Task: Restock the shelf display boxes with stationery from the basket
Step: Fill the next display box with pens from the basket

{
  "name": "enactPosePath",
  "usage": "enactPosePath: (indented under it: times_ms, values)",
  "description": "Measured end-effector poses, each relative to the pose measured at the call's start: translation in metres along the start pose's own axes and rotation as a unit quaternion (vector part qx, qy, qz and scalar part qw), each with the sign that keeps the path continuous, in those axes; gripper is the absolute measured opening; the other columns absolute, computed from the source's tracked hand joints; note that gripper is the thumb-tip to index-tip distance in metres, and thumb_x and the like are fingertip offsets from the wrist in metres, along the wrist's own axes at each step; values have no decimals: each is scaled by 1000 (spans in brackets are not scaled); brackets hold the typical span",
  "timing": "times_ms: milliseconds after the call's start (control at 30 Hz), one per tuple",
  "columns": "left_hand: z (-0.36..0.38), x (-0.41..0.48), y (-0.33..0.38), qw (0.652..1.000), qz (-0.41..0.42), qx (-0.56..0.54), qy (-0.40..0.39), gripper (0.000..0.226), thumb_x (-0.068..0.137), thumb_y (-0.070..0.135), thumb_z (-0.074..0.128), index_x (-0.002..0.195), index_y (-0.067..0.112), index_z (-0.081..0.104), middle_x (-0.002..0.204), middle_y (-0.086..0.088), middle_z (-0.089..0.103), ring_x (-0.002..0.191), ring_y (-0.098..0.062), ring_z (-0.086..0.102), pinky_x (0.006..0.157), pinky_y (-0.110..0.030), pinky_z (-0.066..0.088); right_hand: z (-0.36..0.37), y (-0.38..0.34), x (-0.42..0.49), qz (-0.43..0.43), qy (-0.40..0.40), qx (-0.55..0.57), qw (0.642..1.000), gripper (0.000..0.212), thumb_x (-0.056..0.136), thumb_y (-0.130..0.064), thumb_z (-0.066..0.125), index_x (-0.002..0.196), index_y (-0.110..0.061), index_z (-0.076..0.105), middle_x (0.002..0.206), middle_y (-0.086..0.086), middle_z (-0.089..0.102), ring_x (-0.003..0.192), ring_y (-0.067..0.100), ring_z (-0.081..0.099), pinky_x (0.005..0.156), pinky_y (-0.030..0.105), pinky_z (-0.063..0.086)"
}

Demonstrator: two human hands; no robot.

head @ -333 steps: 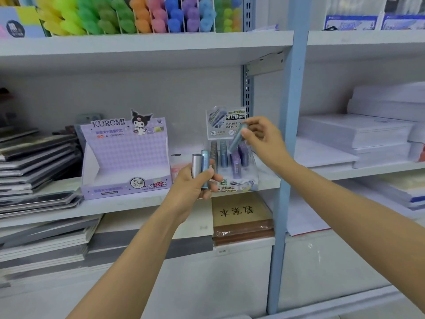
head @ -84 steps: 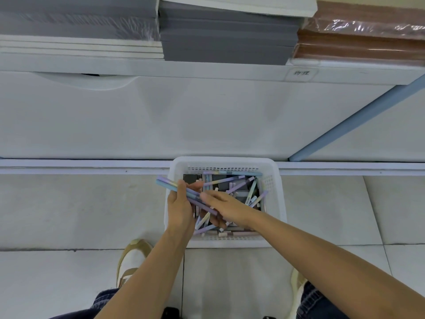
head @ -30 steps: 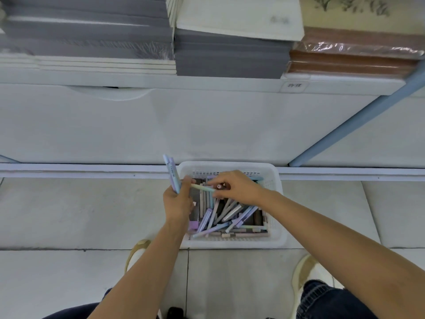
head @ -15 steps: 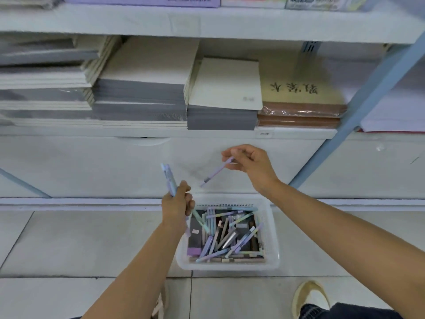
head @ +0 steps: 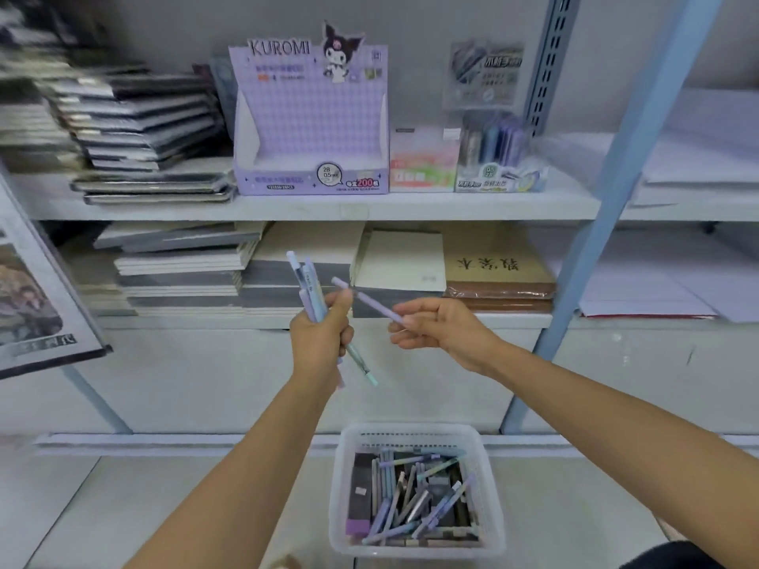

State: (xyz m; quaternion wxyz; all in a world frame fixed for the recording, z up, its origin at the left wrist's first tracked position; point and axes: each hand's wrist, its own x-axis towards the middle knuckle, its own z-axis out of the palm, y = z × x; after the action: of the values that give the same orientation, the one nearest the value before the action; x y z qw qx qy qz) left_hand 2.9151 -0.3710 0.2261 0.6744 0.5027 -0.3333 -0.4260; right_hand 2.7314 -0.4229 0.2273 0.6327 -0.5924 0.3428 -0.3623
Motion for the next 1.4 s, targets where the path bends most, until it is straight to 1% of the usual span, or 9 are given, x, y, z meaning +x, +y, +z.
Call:
enactPosePath:
  times_ms: [233,433,633,733,833,1067,1267,1333,1400]
  values:
    - [38,11,90,986,122,38,-108,22,91,20,68,98,-1,66,45,6,37,40,-10,31,39,-19,29,8,-81,-2,-127,-5,-59,990,11,91,-4,62,101,-1,61,96,20,71,88,32,71,82,39,59]
    - [67,21,142,943,232,165,-172,18,91,22,66,91,4,69,45,11,45,43,-5,39,45,-17,36,13,-162,17,-288,100,-218,927,30,95,-19,59,124,-13,63,111,3,69,95,9,65,76,25,56]
    - [83,49,177,941,231,132,-211,13,93,17,64,88,9,71,46,10,39,43,-8,32,42,-17,33,0,-214,42,-288,62,-254,921,18,97,-18,56,110,-9,65,94,-8,71,85,2,65,71,18,48]
    - [88,68,184,949,223,115,-189,17,95,20,61,97,7,71,48,7,37,43,-9,34,42,-17,35,-12,-229,57,-303,124,-209,921,20,102,-21,45,104,-3,53,88,1,73,84,13,68,73,25,51]
    - [89,83,182,959,204,113,-159,15,96,12,57,99,8,71,49,5,37,44,-11,34,41,-16,34,-22,-228,68,-270,185,-320,889,19,104,-27,37,103,-11,45,96,3,73,78,8,67,71,27,52]
    - [91,98,182,958,180,105,-199,28,95,2,47,110,15,67,58,-3,57,44,-10,45,40,-14,37,-29,-213,60,-228,145,-340,901,8,103,-24,41,95,-24,44,94,3,74,93,16,70,87,50,53]
    - [92,114,185,949,185,115,-229,22,98,10,50,112,15,67,70,-4,69,45,-10,50,38,-17,32,-31,-230,50,-202,106,-326,917,10,100,-22,49,102,-13,52,93,3,76,79,-1,70,76,21,54]
    - [94,120,185,950,178,120,-227,21,99,11,51,111,12,67,69,-2,68,45,-10,50,37,-17,31,-33,-244,57,-224,137,-310,914,19,99,-20,51,105,-2,56,95,4,73,60,-9,63,58,9,46]
    - [95,124,187,951,172,125,-224,20,99,14,51,111,12,67,69,-2,69,46,-10,52,37,-18,30,-39,-261,69,-258,190,-258,911,23,98,-19,53,105,3,60,92,3,68,62,-7,60,61,10,46]
